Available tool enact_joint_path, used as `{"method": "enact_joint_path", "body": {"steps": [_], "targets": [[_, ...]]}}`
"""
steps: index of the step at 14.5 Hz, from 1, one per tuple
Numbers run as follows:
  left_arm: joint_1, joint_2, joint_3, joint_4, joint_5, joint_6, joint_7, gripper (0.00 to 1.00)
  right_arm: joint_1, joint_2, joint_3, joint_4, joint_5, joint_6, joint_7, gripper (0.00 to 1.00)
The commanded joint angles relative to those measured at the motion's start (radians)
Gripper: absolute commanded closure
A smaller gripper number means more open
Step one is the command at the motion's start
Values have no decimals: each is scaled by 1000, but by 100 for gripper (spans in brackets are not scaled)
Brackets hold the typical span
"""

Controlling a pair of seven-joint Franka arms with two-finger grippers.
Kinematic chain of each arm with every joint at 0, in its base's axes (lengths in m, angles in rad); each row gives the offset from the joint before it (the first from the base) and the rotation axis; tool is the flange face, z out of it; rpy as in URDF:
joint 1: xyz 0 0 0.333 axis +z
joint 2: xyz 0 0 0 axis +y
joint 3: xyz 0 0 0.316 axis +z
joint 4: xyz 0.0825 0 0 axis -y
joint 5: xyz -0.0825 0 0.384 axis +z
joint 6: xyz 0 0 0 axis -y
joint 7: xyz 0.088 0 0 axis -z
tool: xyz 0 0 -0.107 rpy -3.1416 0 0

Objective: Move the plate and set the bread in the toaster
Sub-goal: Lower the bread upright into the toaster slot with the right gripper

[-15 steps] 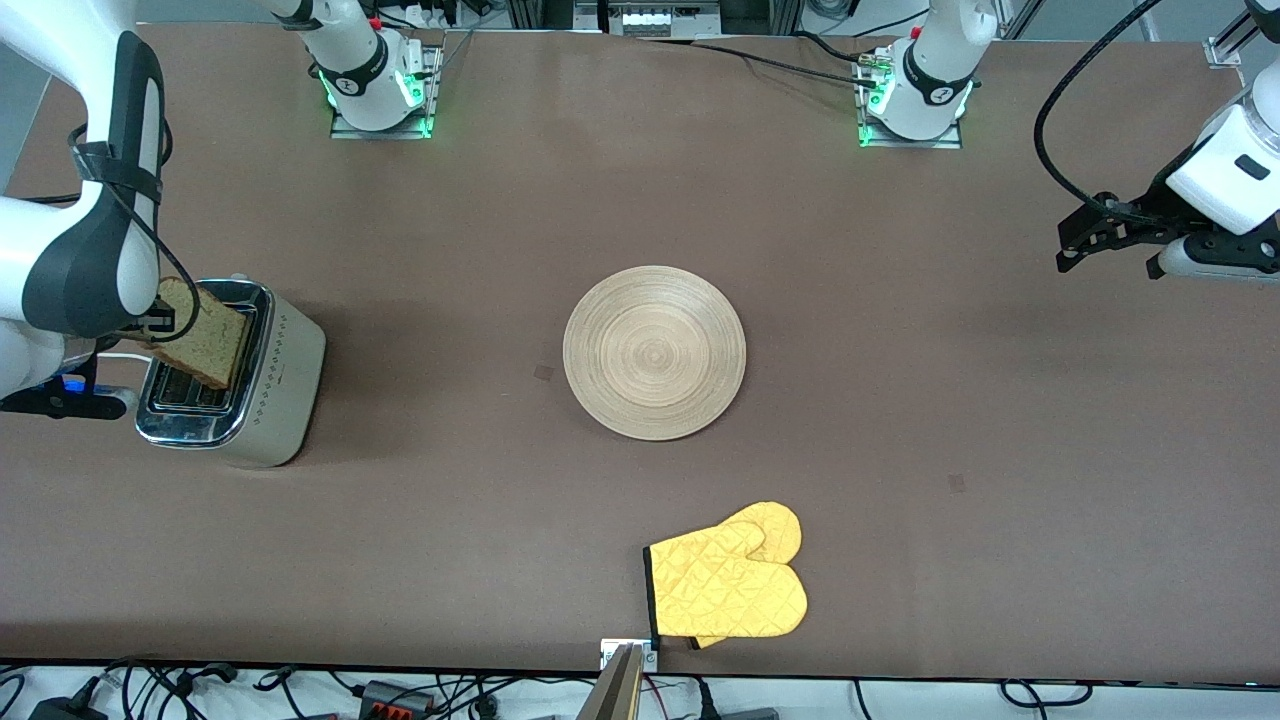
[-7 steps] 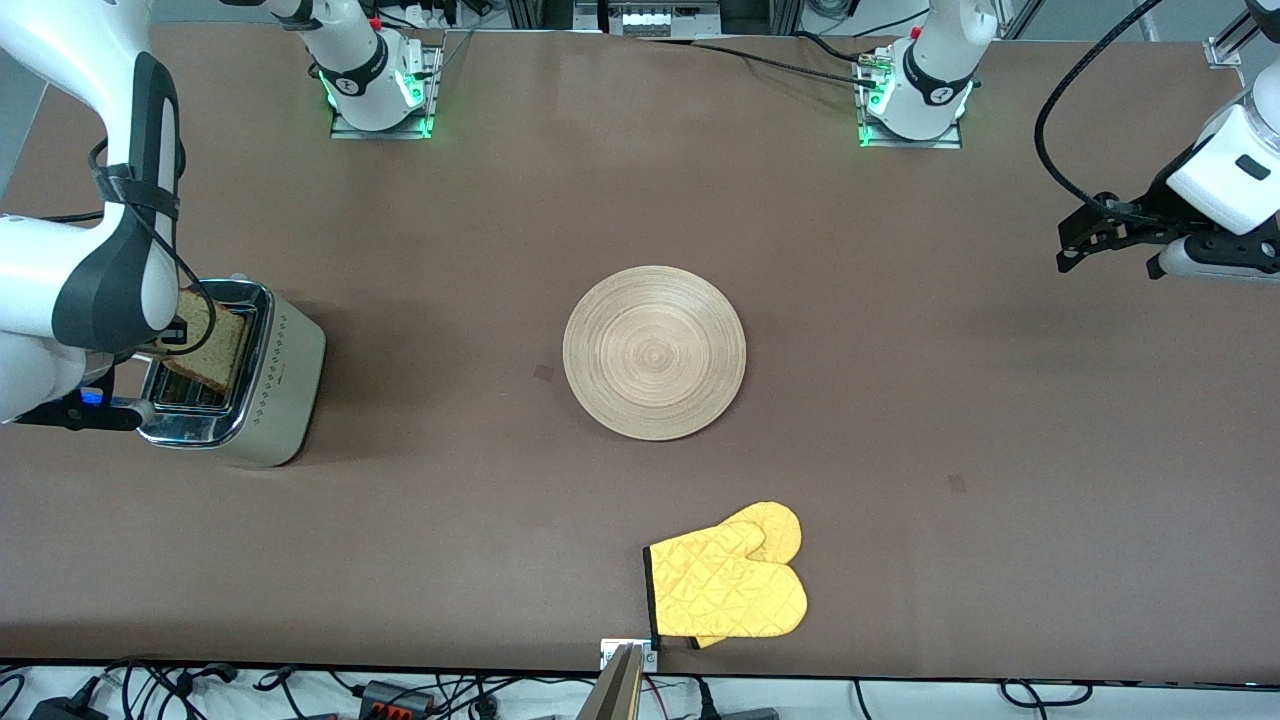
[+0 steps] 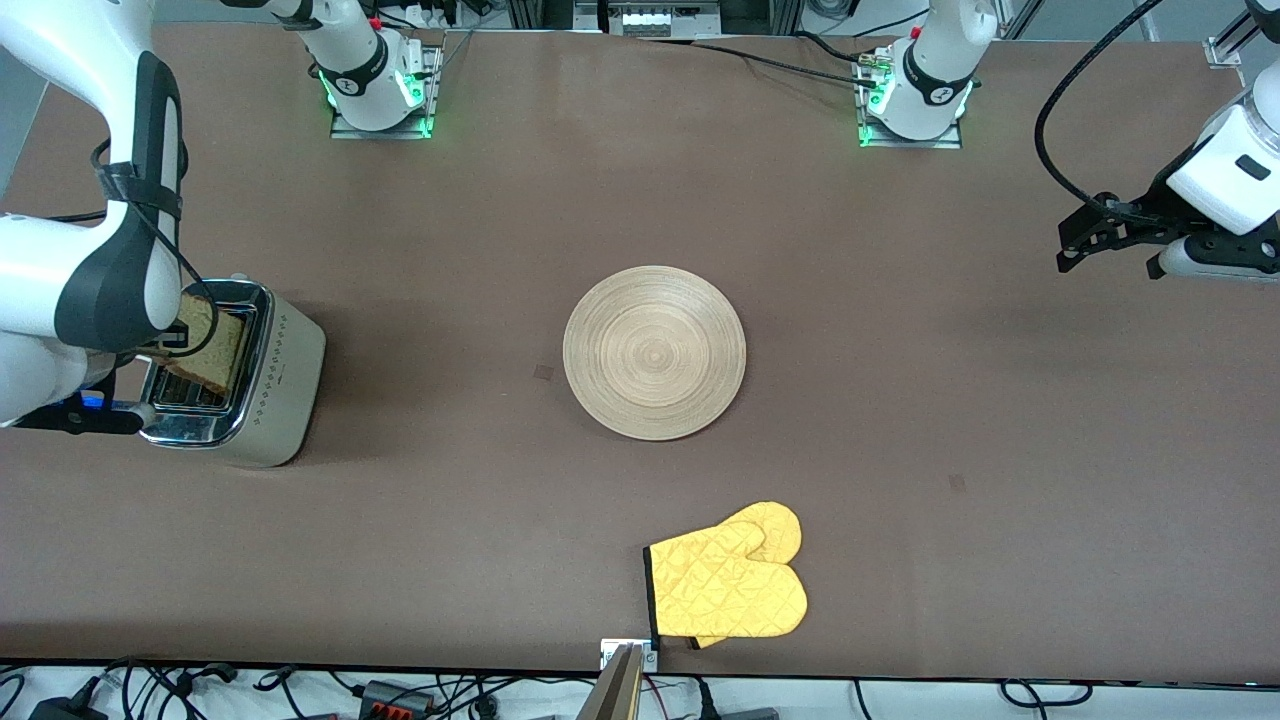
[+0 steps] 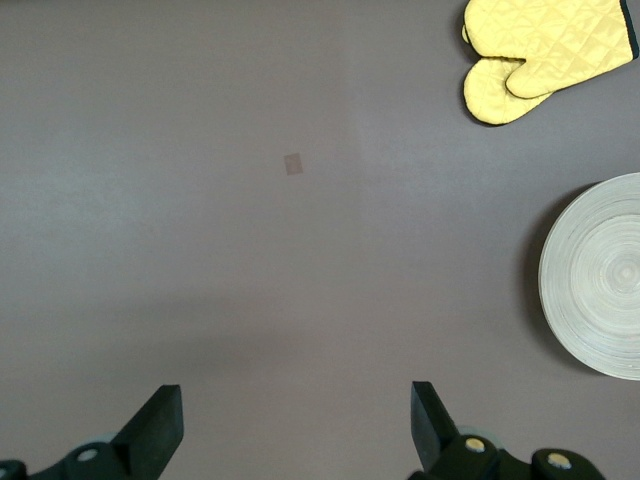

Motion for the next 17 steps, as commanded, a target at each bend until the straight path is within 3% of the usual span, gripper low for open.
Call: {"method": "enact_joint_path", "body": {"steps": [1, 2, 3, 4, 5, 9, 11, 15, 17], "targets": [[-2, 15, 3, 29, 8, -16, 15, 0, -11, 30, 5, 16, 46, 1, 7, 100], [-2, 15, 3, 29, 9, -16, 15, 0, -13, 42, 7, 16, 48, 7, 5, 100], [-2, 15, 3, 30, 8, -16, 15, 0, -11, 45, 7, 16, 48, 16, 5, 90], [-2, 15, 3, 29, 8, -16, 13, 0, -11, 51, 7, 15, 48, 26, 13, 32], [0, 15, 3, 29, 8, -16, 13, 0, -11, 53, 5, 15, 46, 33, 15, 0], [-2, 15, 3, 29, 8, -16, 13, 0, 0, 36, -1, 31, 51, 38, 12, 0], [-2, 15, 3, 29, 8, -16, 13, 0, -8, -10, -4, 50, 130, 73, -1, 0], [2, 15, 3, 29, 8, -18, 13, 0, -17, -42, -9, 99, 155, 119, -2, 0], [0, 15, 3, 30, 8, -16, 13, 0, -19, -79, -4, 98, 218, 148, -2, 0]]}}
